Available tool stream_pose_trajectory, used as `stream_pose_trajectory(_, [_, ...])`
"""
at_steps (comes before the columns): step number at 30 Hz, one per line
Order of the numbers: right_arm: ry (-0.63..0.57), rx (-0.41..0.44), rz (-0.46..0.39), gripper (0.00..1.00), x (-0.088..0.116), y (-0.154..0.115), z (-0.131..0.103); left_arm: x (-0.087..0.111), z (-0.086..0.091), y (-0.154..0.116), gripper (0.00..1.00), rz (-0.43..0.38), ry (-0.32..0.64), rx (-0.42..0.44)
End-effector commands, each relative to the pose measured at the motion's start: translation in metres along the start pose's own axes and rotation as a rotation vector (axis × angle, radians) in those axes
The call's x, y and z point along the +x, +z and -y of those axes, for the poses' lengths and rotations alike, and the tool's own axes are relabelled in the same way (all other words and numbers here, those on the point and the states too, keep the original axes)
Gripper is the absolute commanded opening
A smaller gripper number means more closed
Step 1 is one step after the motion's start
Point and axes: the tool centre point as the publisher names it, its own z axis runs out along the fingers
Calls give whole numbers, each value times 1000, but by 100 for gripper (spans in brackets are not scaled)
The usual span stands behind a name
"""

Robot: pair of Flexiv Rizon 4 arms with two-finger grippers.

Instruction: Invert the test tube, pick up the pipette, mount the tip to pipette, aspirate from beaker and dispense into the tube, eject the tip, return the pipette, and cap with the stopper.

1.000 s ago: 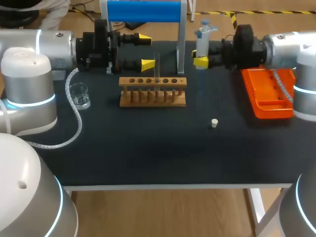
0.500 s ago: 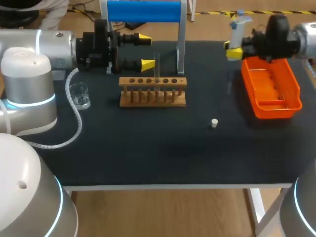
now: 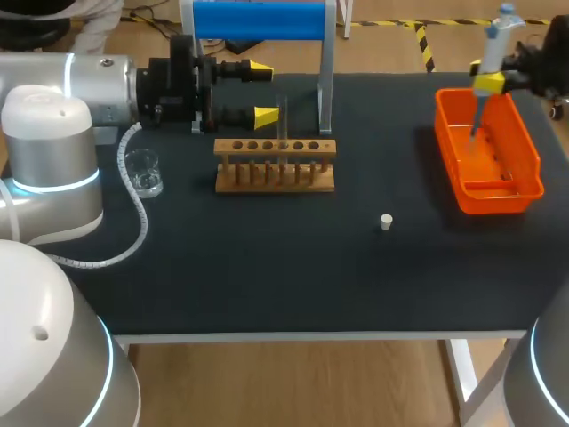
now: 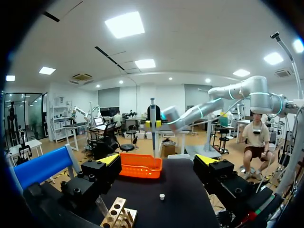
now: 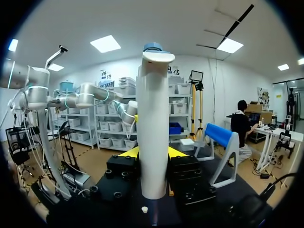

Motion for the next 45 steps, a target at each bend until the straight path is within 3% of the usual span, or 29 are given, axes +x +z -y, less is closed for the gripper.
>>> stream_pose_trajectory(1, [5,-13,-36,0,-10,-31,4,1,-1,0,100,4,2,3])
stream_pose_trajectory(23, [-1,-54,-139,0,-29,-64,29,1,-1,0,100,4,2,3])
stream_pose_trajectory(45, [11,-38,-184,0,-21,-66,42,1,-1,0,100,4,2,3])
